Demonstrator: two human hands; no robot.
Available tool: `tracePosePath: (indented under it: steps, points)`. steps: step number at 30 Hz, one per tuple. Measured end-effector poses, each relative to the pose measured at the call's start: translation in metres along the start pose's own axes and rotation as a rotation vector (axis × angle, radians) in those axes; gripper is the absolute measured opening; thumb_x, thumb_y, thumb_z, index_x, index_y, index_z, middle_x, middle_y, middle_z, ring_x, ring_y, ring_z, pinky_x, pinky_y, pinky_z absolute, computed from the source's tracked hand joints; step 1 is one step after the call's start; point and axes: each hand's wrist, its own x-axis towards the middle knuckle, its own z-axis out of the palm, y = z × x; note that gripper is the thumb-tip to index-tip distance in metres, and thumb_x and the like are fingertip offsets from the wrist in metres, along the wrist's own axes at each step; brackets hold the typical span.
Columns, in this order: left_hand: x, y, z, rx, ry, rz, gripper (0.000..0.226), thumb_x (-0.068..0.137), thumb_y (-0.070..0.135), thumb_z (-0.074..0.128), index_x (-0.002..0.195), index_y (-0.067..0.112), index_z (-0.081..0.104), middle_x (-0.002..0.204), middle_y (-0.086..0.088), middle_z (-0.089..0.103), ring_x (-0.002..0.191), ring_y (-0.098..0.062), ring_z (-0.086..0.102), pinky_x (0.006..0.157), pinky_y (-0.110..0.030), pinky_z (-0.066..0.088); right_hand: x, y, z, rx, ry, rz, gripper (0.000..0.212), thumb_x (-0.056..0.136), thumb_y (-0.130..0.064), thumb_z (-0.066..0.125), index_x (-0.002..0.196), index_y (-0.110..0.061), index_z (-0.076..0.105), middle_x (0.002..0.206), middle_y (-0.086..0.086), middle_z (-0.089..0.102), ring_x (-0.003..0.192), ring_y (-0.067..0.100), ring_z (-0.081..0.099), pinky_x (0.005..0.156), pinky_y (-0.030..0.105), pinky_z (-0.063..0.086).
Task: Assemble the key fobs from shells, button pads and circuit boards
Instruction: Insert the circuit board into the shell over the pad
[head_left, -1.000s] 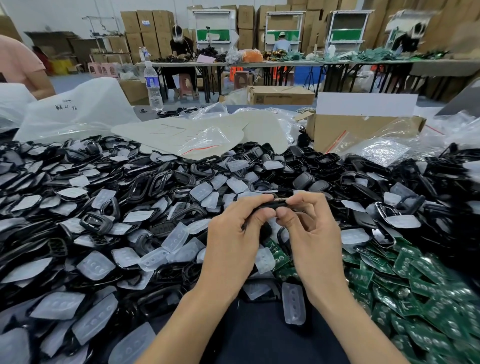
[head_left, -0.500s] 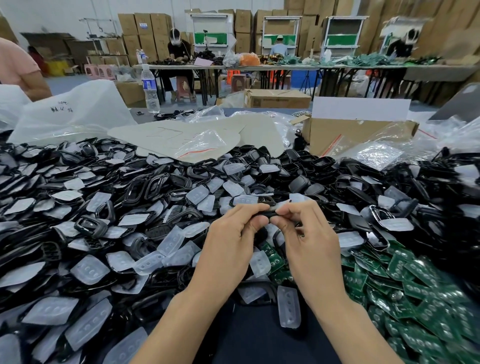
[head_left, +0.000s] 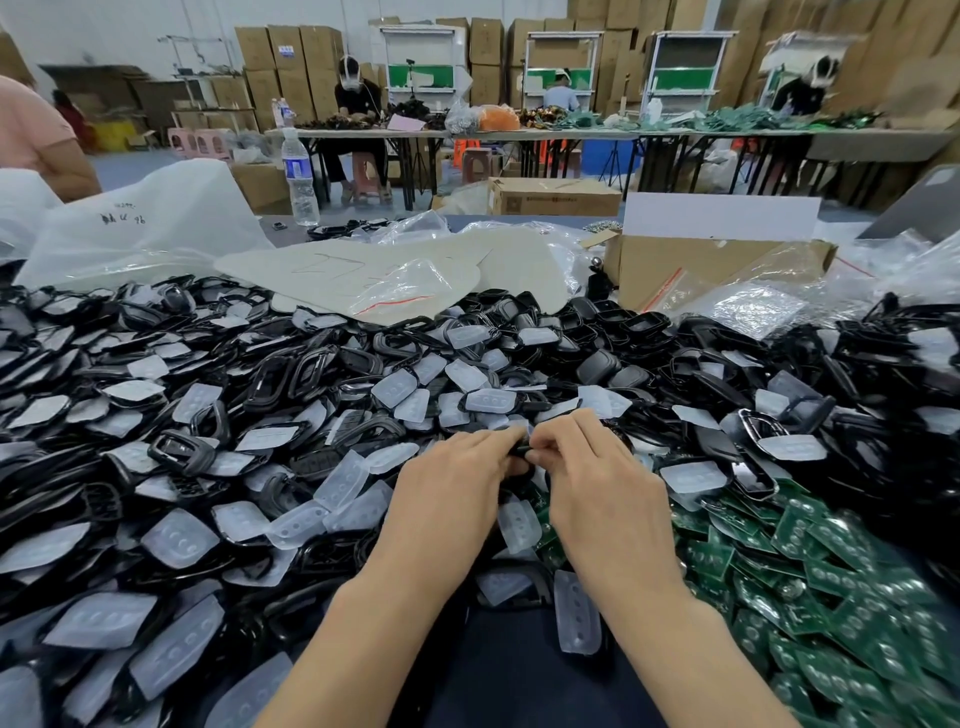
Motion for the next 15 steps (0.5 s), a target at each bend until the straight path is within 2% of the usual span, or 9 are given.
tracePosePath:
  steps: [3,6,10,15]
  points:
    - [-0.0006,0.0011,-0.0004,-0.008,0.019,-0.01,0.04,0.098,0.016,0.054,0.13,0.039,0.061,0.103,0.016,0.072,0.096,-0.012,0.065,0.077,-0.037,0.053,-0.0011,-0.0007,0.0012,0.014,-0.016,0.024,0.012,0.088,-0.012,0.071,0.091,-0.019,0.062,0.083,-0.009,0.057,0.066,0.008,0.05,0.05,0.006,0.011]
    - [-0.0008,0.0003,-0.0012,0.003,0.033,0.001,0.036,0.098,0.016,0.055,0.124,0.04,0.062,0.097,0.018,0.072,0.091,-0.008,0.065,0.072,-0.035,0.053,-0.0007,-0.0006,0.0039,0.066,-0.022,0.03,0.018,0.086,-0.006,0.075,0.09,-0.017,0.062,0.084,-0.008,0.058,0.062,0.008,0.044,0.05,0.009,0.018]
    - [-0.0006,-0.0011,-0.0025,0.026,0.029,0.024,0.035,0.098,0.013,0.055,0.121,0.038,0.064,0.095,0.017,0.073,0.088,-0.008,0.065,0.07,-0.033,0.052,-0.0001,0.0,0.0056,0.127,-0.01,0.018,0.021,0.082,0.002,0.077,0.087,-0.014,0.063,0.084,-0.005,0.059,0.06,0.012,0.052,0.052,0.017,0.031]
    - [0.0008,-0.0014,-0.0003,0.044,0.037,0.037,0.028,0.099,0.017,0.054,0.117,0.036,0.064,0.094,0.02,0.072,0.088,-0.007,0.065,0.069,-0.033,0.052,0.0,0.0013,0.0042,0.153,-0.017,0.035,0.02,0.082,0.002,0.077,0.087,-0.012,0.064,0.085,-0.004,0.061,0.058,0.014,0.054,0.049,0.019,0.033]
